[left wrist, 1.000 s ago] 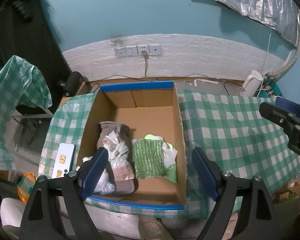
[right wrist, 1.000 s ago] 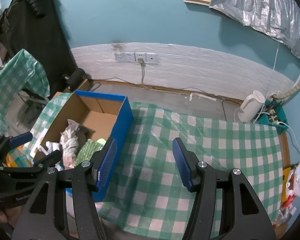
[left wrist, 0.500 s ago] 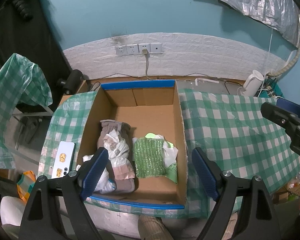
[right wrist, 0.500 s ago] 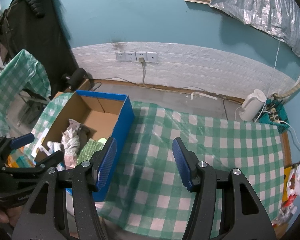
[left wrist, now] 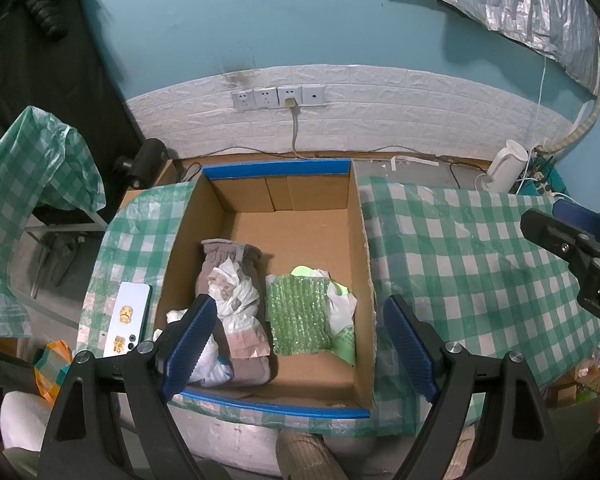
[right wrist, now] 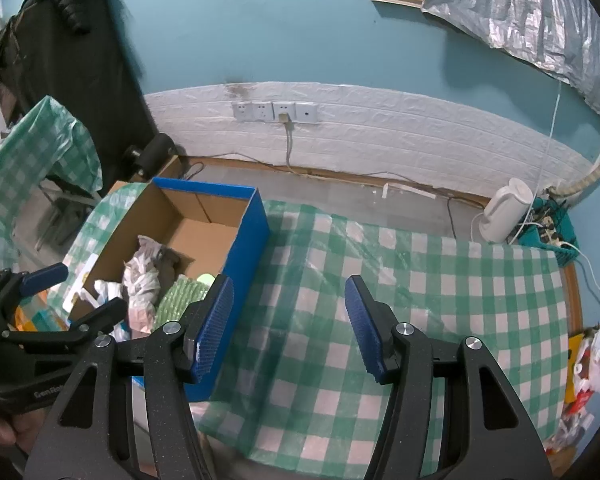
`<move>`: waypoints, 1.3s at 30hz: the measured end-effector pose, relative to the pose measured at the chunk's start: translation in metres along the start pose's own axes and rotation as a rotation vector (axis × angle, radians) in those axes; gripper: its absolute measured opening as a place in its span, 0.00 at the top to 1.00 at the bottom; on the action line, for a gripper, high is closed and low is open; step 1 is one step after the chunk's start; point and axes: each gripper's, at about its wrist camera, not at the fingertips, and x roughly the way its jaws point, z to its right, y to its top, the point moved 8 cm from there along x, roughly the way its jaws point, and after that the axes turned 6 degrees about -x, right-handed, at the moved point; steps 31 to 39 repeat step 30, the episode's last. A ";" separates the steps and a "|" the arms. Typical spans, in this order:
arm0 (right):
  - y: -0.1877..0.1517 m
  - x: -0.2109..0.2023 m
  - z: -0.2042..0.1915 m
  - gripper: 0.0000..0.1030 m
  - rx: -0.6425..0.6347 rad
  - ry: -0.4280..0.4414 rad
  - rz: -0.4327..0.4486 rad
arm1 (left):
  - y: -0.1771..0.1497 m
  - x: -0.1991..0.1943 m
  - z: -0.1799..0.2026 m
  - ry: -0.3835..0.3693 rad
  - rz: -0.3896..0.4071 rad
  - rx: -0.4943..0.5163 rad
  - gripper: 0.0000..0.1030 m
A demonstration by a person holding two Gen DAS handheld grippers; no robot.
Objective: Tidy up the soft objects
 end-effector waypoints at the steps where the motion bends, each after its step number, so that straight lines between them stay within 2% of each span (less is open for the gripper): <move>1: 0.000 0.000 0.000 0.45 -0.002 0.000 -0.001 | 0.000 0.000 0.000 0.000 0.000 -0.001 0.16; 39: -0.004 0.005 -0.003 0.45 -0.004 0.002 -0.011 | -0.002 0.000 0.001 0.000 -0.007 -0.002 0.16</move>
